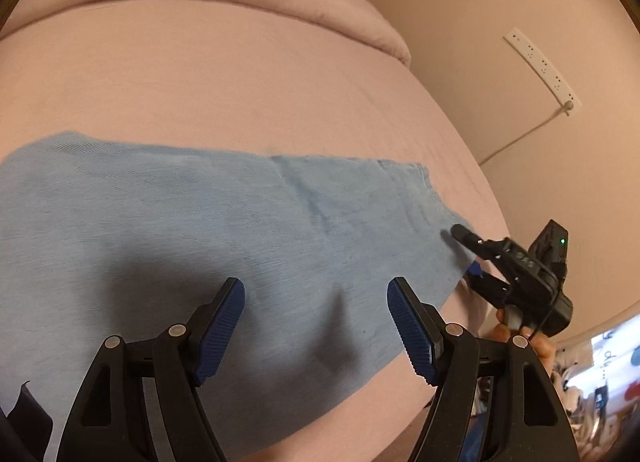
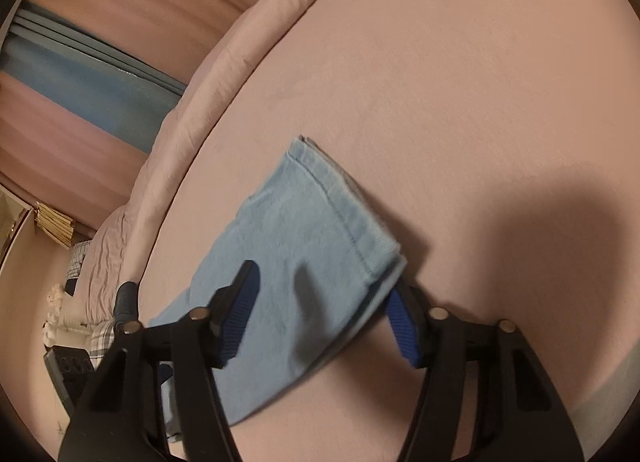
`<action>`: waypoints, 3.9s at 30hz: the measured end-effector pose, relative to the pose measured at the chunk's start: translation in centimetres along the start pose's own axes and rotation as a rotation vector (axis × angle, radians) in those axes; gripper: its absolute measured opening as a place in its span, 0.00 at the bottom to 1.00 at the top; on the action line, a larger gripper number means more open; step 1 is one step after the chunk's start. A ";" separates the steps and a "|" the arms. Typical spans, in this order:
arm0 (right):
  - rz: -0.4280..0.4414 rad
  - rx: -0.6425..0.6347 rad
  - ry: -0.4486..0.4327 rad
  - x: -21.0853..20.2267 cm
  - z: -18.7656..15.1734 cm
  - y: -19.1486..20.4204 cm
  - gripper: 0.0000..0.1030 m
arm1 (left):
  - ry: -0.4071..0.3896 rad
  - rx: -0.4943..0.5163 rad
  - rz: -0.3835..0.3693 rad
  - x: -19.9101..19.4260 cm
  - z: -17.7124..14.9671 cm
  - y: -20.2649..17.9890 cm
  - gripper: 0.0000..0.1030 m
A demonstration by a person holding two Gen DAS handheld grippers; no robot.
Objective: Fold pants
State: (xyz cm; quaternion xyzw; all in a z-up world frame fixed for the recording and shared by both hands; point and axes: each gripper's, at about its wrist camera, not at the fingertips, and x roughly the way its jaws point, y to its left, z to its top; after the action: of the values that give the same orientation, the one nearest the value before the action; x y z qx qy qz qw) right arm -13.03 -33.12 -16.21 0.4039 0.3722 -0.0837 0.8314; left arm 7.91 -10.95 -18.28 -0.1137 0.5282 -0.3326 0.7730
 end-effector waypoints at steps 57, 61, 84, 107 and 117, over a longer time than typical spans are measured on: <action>0.049 -1.281 0.109 9.5 -19.0 28.5 0.14 | -0.258 -0.320 -0.053 -12.8 -3.4 14.6 0.08; 0.049 -1.300 0.133 10.8 -19.1 29.0 0.15 | -0.264 -0.311 -0.018 -13.2 -3.9 14.8 0.08; 0.054 -1.343 0.184 12.2 -19.7 28.4 0.18 | -0.245 -0.321 0.105 -11.4 -4.2 14.8 0.09; 0.179 -0.913 0.192 8.1 -5.8 26.1 0.52 | -0.279 -0.091 0.162 -13.3 -4.3 8.6 0.14; 0.000 -0.790 0.197 13.5 0.4 25.2 0.39 | -0.071 0.180 0.157 -2.0 -4.7 0.8 0.14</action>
State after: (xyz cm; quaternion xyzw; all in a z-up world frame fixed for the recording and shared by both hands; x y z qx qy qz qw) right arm 7.83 -14.57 -9.97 0.0595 0.4538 0.1047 0.8829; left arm 3.59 -8.30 -19.19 -0.0138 0.4758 -0.3128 0.8220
